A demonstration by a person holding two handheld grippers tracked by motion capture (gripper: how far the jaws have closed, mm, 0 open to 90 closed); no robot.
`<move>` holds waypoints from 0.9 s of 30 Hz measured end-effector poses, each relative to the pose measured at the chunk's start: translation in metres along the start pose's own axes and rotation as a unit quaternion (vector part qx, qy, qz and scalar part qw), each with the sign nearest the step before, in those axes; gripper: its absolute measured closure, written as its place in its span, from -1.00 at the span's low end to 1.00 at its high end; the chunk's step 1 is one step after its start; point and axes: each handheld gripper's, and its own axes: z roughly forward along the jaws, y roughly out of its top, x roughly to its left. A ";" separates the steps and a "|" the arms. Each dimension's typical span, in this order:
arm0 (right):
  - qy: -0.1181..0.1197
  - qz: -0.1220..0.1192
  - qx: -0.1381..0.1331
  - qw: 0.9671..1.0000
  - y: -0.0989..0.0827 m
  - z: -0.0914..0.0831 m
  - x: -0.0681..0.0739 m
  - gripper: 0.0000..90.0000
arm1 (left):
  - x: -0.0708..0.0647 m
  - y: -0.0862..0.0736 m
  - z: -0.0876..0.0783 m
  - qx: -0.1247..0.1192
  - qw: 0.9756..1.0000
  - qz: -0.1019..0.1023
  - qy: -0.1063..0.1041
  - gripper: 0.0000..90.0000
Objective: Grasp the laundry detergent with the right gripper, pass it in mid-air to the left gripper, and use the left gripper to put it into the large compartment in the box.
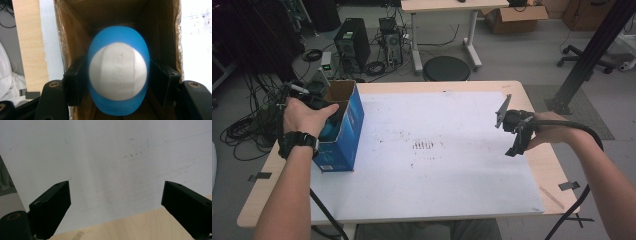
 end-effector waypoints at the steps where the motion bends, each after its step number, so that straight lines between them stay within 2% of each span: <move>1: -0.001 0.000 0.000 1.000 0.000 0.000 0.000 -0.81 | 0.000 0.000 0.000 0.000 1.000 -0.002 0.000 -0.15; 12: 0.003 0.001 0.001 1.000 -0.001 0.003 0.002 -0.81 | -0.003 0.001 0.002 0.003 1.000 0.002 0.001 -0.17; 15: 0.003 0.001 0.002 1.000 -0.002 0.004 0.002 -0.81 | -0.004 0.001 0.002 0.007 1.000 0.004 -0.006 -0.18; 20: 0.004 0.003 0.001 1.000 -0.004 0.003 0.002 -0.81 | -0.003 0.000 0.001 0.005 1.000 0.001 -0.007 -0.24; 27: 0.004 0.004 0.000 1.000 -0.004 0.002 0.002 -0.81 | -0.003 0.000 -0.015 -0.006 1.000 0.010 0.001 -0.28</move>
